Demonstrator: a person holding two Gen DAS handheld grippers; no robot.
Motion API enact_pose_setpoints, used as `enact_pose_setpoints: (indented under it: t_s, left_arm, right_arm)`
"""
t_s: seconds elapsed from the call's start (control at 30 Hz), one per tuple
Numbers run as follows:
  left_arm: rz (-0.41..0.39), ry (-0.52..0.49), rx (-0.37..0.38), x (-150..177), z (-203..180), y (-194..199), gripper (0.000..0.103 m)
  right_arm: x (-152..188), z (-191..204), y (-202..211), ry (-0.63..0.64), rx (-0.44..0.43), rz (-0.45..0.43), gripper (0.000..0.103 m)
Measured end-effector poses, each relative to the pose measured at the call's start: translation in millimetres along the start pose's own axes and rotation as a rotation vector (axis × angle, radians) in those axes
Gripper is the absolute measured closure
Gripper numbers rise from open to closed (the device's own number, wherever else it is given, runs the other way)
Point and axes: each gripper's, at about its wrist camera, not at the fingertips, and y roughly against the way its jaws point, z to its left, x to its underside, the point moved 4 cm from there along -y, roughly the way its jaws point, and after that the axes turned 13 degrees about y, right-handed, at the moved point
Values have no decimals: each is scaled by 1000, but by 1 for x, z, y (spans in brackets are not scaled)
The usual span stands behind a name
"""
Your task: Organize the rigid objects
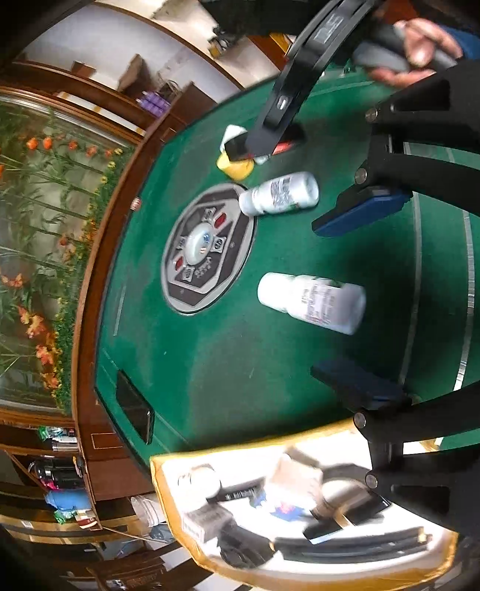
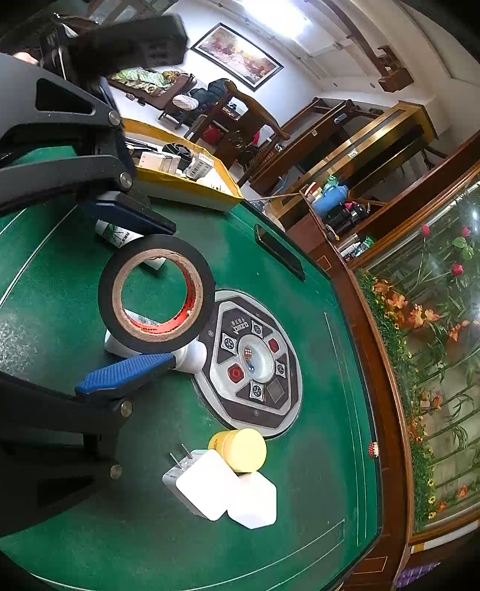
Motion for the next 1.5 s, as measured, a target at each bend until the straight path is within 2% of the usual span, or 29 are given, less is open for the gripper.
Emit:
enact_pose_setpoints:
  t_s: [0.03,0.13,0.17,0.3,0.53,0.73,0.93,1.2,1.37,1.5]
  left_arm:
    - [20,-16,-13,-1,-3,-12,30]
    - [53,-31,-79,4,-3,-36,64]
    - [54,-29,-76,6,-3,-40,66]
    - [49,-3,-33,12,-1,-35,67]
    - [-23,57,107,15,15,36,67]
    - [-108,98,148,13,42,94,67]
    - [-201,160,121,9,82,139,67]
    - [-242,296,45,6,150,145,67]
    - [-229,355,21,9,181,130,67]
    - [-211,374,11,11,194,121,67]
  right_arm:
    - [0,0,0,2,-3,0,40]
    - [-1,1,1,8,-4,-1,40]
    - [-1,1,1,8,-3,-1,40]
    - [-2,3,2,6,-18,-1,40]
    - [-1,15,1,54,-24,-25,40]
    - [2,35,-6,91,-42,-18,40]
    - [-1,89,-25,141,-123,3,40]
    - [-6,194,-62,291,-255,42,40]
    - [3,220,-89,301,-271,92,40]
    - [9,225,-102,301,-269,119,40]
